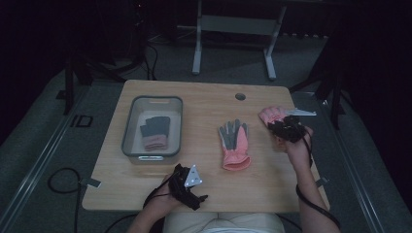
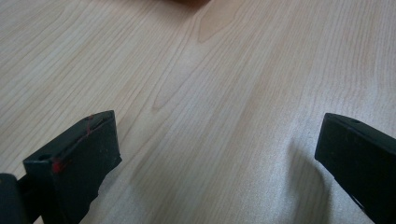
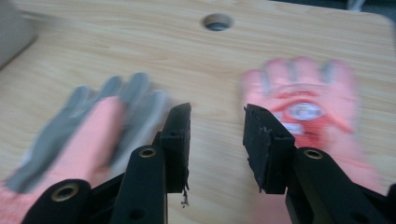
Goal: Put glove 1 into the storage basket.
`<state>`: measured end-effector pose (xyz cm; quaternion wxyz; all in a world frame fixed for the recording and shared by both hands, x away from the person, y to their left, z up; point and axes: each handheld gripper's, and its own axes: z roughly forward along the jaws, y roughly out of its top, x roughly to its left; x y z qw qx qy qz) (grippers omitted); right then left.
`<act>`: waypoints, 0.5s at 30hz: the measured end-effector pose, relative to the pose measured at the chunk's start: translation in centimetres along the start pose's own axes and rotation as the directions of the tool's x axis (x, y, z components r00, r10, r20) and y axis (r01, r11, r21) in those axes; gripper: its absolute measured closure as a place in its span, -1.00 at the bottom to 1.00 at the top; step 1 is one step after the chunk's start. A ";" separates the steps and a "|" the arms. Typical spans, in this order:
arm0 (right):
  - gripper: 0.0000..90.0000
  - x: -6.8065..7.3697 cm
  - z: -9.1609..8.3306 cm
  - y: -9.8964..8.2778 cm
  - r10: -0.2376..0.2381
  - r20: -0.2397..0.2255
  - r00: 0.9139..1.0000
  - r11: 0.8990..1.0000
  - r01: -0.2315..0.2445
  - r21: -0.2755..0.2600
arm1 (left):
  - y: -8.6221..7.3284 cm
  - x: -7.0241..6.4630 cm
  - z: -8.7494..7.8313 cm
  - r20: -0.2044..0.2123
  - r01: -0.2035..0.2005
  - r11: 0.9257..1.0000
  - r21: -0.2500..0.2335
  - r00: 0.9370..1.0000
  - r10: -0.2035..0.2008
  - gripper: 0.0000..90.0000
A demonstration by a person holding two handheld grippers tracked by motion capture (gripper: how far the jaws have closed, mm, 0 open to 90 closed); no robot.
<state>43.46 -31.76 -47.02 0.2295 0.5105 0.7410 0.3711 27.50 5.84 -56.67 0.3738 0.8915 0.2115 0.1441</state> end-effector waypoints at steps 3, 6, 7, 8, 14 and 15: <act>0.35 -2.0 -0.2 0.1 0.018 0.031 0.999 1.000 -0.018 0.009 | 0.0 0.0 -0.1 0.002 0.009 1.000 -0.007 1.000 -0.009 -1.00; 0.32 -3.5 -0.1 0.4 0.005 0.035 0.999 1.000 -0.005 0.010 | 0.1 -0.1 -0.1 -0.012 0.002 1.000 -0.003 1.000 -0.002 -1.00; 0.32 -4.0 0.0 0.5 -0.001 0.033 0.999 1.000 0.001 0.006 | 0.1 -0.1 -0.1 -0.012 0.002 1.000 -0.003 1.000 -0.002 -1.00; 0.32 -4.5 0.3 0.6 0.003 0.034 0.999 1.000 -0.003 0.010 | 0.1 -0.1 -0.1 -0.006 0.010 1.000 0.000 1.000 -0.010 -1.00; 0.22 -5.6 2.0 1.0 -0.048 0.062 0.997 0.998 0.046 0.044 | 0.0 0.0 0.0 -0.002 0.020 1.000 -0.001 1.000 -0.020 -1.00; 0.22 -5.8 2.3 1.1 -0.063 0.071 0.996 0.997 0.060 0.047 | 0.0 0.0 0.0 -0.003 0.022 1.000 -0.001 1.000 -0.022 -1.00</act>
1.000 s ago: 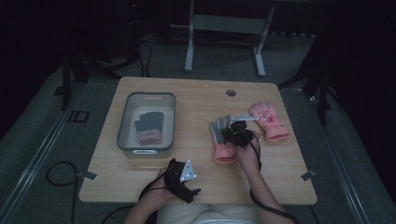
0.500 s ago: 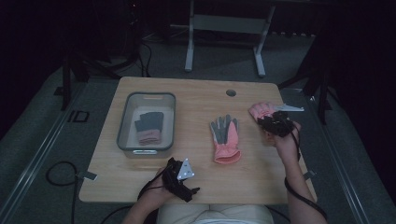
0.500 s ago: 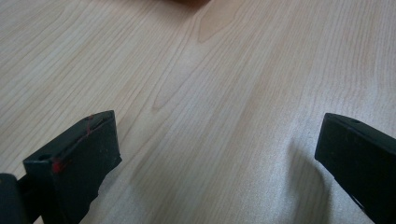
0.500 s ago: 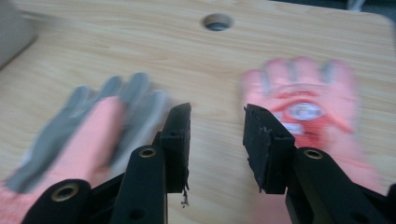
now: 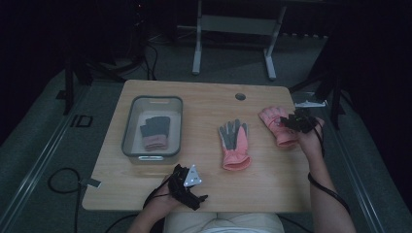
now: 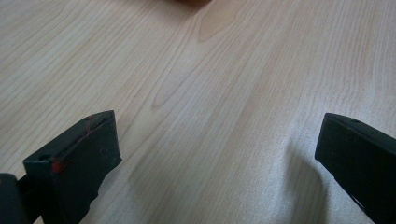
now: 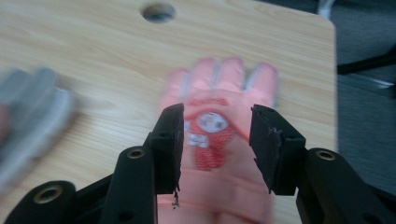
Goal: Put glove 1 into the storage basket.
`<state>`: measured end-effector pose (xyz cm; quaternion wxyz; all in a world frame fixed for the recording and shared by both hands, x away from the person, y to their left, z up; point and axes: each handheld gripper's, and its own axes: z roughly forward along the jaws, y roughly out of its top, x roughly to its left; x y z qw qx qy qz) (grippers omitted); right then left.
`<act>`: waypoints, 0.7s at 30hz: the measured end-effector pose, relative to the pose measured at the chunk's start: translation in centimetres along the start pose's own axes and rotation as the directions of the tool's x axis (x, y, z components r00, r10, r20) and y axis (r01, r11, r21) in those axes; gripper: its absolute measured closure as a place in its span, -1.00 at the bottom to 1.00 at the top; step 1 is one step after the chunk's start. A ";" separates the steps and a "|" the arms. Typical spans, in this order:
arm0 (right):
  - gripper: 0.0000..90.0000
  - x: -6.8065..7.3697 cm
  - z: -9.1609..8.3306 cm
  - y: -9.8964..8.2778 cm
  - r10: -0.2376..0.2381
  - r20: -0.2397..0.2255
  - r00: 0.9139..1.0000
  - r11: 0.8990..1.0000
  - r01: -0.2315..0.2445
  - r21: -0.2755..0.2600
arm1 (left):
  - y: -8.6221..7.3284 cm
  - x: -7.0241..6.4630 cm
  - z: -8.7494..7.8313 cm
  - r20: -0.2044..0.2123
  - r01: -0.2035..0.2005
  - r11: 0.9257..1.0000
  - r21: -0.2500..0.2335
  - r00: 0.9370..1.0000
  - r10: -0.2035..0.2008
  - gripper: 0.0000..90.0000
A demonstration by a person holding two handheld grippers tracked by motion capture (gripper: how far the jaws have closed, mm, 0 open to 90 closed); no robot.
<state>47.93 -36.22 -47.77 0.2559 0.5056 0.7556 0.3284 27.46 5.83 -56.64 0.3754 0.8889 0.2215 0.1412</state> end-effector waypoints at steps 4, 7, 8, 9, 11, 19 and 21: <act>0.19 -0.5 1.8 0.2 -0.056 0.037 0.998 0.996 0.053 0.077 | -0.1 -0.1 0.1 0.002 -0.004 1.000 0.004 1.000 0.004 -1.00; 0.12 -0.7 2.7 0.4 -0.058 0.023 0.998 0.995 0.056 0.087 | -0.1 -0.2 0.2 -0.010 -0.012 1.000 0.014 1.000 0.012 -1.00; 0.12 -0.7 3.1 0.5 -0.066 0.022 0.998 0.993 0.063 0.100 | -0.1 -0.2 0.2 -0.007 -0.011 1.000 0.015 1.000 0.011 -1.00; 0.12 -0.6 3.4 0.4 -0.066 0.008 0.998 0.992 0.065 0.104 | -0.1 -0.2 0.2 -0.010 -0.011 1.000 0.013 1.000 0.011 -1.00; 0.14 -0.4 4.1 0.2 -0.078 0.016 0.997 0.989 0.076 0.125 | -0.1 -0.1 0.2 -0.006 -0.008 1.000 0.011 1.000 0.008 -1.00; 0.41 -0.4 5.7 -1.0 -0.051 0.007 0.999 0.982 0.049 0.183 | -0.1 -0.1 0.2 0.001 -0.003 1.000 0.011 1.000 0.003 -1.00; 0.68 -0.4 5.8 -1.0 -0.031 0.009 0.999 0.982 0.029 0.187 | -0.2 -0.1 0.2 -0.002 -0.006 1.000 0.010 1.000 0.006 -1.00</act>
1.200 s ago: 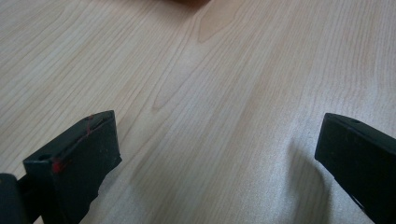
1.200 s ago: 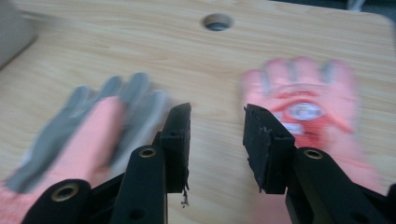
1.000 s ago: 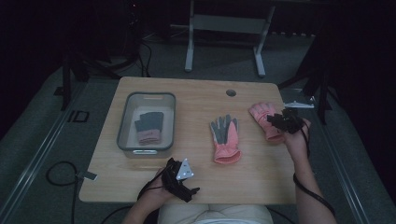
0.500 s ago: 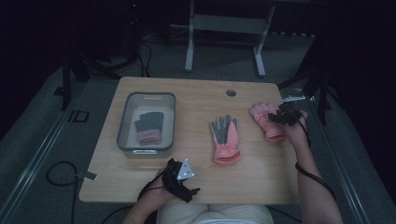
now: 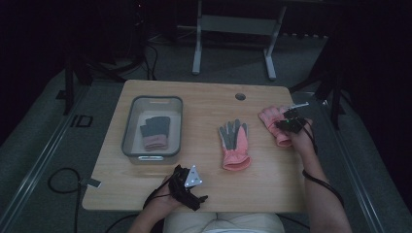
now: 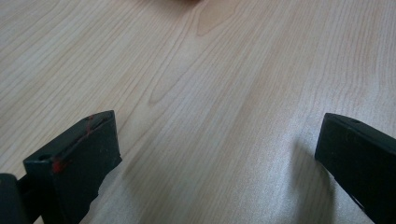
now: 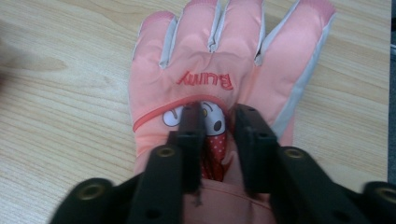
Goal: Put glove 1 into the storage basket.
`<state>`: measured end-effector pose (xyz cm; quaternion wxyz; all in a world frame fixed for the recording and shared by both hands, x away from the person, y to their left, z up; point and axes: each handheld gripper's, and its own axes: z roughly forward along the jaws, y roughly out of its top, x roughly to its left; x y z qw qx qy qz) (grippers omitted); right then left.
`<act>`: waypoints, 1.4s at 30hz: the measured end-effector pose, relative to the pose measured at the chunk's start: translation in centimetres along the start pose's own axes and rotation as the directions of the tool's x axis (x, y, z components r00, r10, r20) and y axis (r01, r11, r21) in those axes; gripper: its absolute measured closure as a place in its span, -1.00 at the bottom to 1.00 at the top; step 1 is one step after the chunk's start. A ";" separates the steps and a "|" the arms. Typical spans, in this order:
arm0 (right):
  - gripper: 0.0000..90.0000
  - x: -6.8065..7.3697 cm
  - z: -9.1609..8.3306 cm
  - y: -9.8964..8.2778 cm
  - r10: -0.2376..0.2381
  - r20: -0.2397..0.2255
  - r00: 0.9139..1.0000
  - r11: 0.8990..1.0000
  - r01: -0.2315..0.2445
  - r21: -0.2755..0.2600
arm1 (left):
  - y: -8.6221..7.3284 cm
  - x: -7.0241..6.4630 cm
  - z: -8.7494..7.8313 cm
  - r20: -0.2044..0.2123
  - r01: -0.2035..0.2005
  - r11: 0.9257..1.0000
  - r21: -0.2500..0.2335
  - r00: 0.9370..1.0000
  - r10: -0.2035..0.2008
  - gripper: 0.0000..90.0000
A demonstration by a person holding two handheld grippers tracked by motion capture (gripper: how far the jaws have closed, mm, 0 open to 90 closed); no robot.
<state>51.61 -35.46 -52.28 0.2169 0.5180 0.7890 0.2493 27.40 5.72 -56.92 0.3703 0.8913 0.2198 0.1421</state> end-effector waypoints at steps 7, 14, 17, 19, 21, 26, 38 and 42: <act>0.88 0.2 -0.1 0.3 0.043 0.001 0.999 0.999 -0.043 0.014 | 0.0 0.1 0.0 -0.005 0.004 1.000 -0.004 1.000 -0.004 -1.00; 0.89 0.7 -3.2 1.0 0.131 0.013 0.991 0.991 -0.131 -0.040 | 0.0 0.1 0.0 -0.005 0.002 1.000 0.000 1.000 -0.002 -1.00; 0.90 1.0 -5.0 1.3 0.164 0.018 0.986 0.984 -0.162 -0.067 | 0.0 0.1 0.0 -0.009 -0.007 1.000 0.003 1.000 0.007 -1.00; 0.90 1.3 -6.4 1.4 0.180 0.024 0.983 0.980 -0.177 -0.088 | 0.1 0.1 0.0 -0.013 -0.008 1.000 0.007 1.000 0.009 -1.00; 0.90 1.5 -7.3 1.3 0.188 0.031 0.982 0.977 -0.184 -0.107 | 0.0 0.1 0.0 -0.013 -0.005 1.000 0.002 1.000 0.005 -1.00; 0.89 2.9 -10.1 1.0 0.194 0.067 0.979 0.973 -0.184 -0.139 | -0.1 0.0 -0.1 -0.006 -0.003 1.000 -0.003 1.000 0.003 -1.00; 0.89 5.2 -12.9 -1.2 0.213 0.061 0.975 0.962 -0.199 -0.187 | -0.2 0.2 -0.3 0.024 0.005 1.000 -0.026 1.000 -0.005 -1.00; 0.89 5.7 -13.0 -2.2 0.230 0.042 0.972 0.957 -0.218 -0.191 | -0.2 0.4 -0.5 0.021 0.012 0.999 -0.031 1.000 -0.011 -1.00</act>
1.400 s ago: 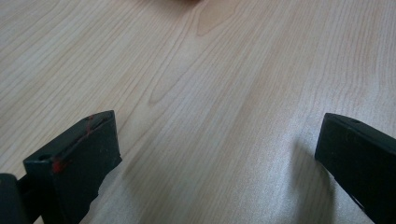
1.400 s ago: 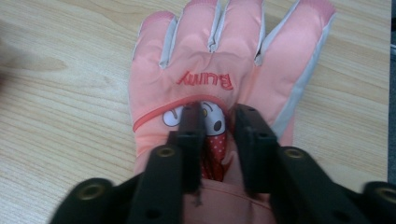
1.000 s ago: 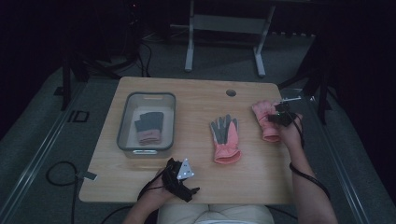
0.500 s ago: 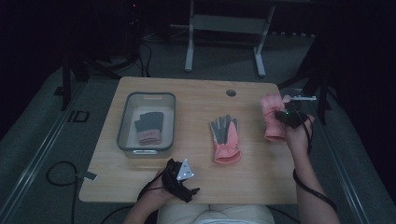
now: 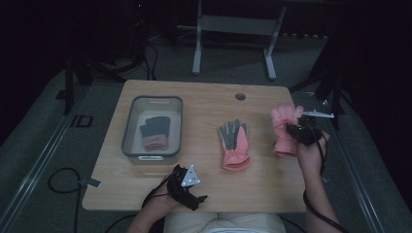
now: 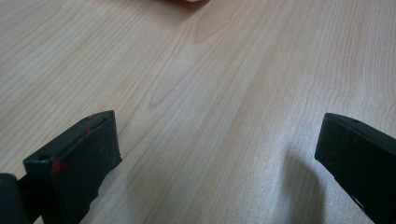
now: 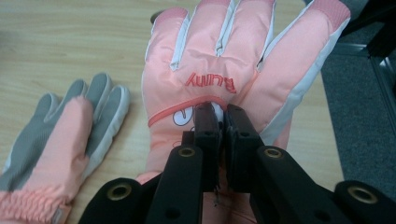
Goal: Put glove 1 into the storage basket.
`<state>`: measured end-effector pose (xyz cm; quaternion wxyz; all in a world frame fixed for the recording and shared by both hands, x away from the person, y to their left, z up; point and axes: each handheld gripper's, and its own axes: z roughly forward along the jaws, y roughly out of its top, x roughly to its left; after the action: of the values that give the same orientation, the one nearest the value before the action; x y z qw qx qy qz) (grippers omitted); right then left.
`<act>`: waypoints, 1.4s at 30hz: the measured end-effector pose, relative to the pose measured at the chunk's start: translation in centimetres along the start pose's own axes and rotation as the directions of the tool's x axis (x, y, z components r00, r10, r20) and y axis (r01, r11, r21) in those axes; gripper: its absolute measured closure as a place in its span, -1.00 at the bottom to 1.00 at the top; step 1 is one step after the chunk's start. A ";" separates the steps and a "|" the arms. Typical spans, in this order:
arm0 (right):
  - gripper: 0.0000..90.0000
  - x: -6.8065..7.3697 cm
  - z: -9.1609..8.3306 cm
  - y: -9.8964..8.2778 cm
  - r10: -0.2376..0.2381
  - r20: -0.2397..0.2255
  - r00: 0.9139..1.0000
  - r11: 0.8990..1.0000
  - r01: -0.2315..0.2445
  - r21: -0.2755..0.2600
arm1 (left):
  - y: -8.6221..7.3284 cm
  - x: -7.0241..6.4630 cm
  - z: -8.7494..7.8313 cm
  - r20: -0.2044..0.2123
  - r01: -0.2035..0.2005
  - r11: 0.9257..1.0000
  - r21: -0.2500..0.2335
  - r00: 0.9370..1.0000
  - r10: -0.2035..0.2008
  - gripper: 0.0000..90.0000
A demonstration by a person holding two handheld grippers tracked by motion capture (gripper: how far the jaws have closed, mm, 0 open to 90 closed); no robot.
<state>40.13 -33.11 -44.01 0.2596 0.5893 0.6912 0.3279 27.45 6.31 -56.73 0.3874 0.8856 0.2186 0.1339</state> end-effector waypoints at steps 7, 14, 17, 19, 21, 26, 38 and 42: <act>0.88 -0.1 1.5 -2.5 0.010 -0.004 1.000 0.998 -0.010 0.054 | -0.1 0.0 0.0 0.021 -0.002 1.000 -0.013 1.000 0.003 -1.00; 0.88 -0.2 3.2 -4.3 0.016 0.004 1.000 0.994 -0.017 0.104 | -0.1 0.1 -0.1 0.043 0.003 0.999 -0.033 0.999 -0.001 -0.98; 0.84 -0.2 4.2 -4.9 0.020 0.001 1.000 0.992 -0.020 0.124 | 0.0 0.0 -0.2 0.048 -0.004 0.999 -0.050 0.999 0.007 -0.98; 0.80 -0.3 4.9 -5.2 0.023 -0.004 1.000 0.990 -0.022 0.136 | 0.0 0.0 -0.3 0.057 -0.005 0.999 -0.054 0.998 0.008 -0.98; 0.78 -0.3 5.2 -5.3 0.017 -0.006 1.000 0.990 -0.016 0.138 | 0.0 0.0 -0.3 0.054 -0.005 0.998 -0.055 0.999 0.008 -0.98; 0.65 -0.5 5.3 -5.4 -0.006 -0.030 1.000 0.990 0.010 0.141 | 0.0 0.0 -0.3 0.057 -0.003 0.999 -0.053 0.998 0.006 -0.98; 0.21 -0.7 4.3 -4.4 -0.191 -0.104 0.976 0.975 0.200 0.092 | 0.0 0.0 -0.2 0.055 -0.005 0.999 -0.038 0.998 0.007 -0.98; 0.23 -0.8 5.1 -5.7 -0.239 -0.083 0.967 0.962 0.248 0.117 | 0.1 -0.1 -0.2 0.060 -0.005 0.999 -0.044 0.998 0.007 -0.98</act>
<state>40.43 -33.67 -51.68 0.2362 0.5036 0.7863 0.2689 27.32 6.38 -56.52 0.4125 0.8812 0.2012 0.1131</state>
